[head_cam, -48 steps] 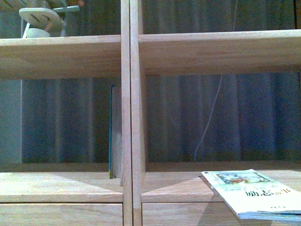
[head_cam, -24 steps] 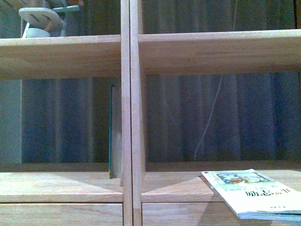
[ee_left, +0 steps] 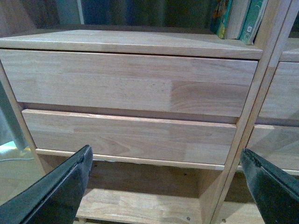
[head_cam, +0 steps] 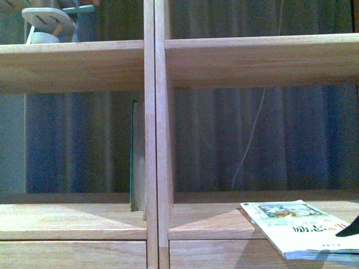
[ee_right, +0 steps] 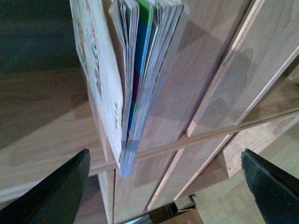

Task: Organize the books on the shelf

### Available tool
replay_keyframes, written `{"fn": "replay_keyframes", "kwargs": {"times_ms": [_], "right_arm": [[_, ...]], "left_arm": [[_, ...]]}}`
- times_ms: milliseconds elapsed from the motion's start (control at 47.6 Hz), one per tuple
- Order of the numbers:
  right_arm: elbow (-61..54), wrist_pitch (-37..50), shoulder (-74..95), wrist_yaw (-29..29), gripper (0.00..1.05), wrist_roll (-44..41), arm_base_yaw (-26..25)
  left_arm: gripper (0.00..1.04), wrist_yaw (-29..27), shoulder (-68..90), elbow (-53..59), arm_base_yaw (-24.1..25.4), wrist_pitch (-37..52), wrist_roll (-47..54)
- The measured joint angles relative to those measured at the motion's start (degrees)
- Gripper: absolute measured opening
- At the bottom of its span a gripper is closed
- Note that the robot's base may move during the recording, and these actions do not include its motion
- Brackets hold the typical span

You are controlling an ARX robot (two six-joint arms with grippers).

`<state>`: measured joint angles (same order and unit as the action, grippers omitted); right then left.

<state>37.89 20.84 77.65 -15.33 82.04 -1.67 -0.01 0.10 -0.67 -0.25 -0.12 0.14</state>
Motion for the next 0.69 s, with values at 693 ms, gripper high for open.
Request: {"fn": "replay_keyframes", "kwargs": {"times_ms": [693], "right_arm": [[17.3,-0.7,16.9,6.0,0.98,2.4,2.8]], "left_arm": [[0.97,0.0,0.0,0.0,0.0,0.0,0.0]]}}
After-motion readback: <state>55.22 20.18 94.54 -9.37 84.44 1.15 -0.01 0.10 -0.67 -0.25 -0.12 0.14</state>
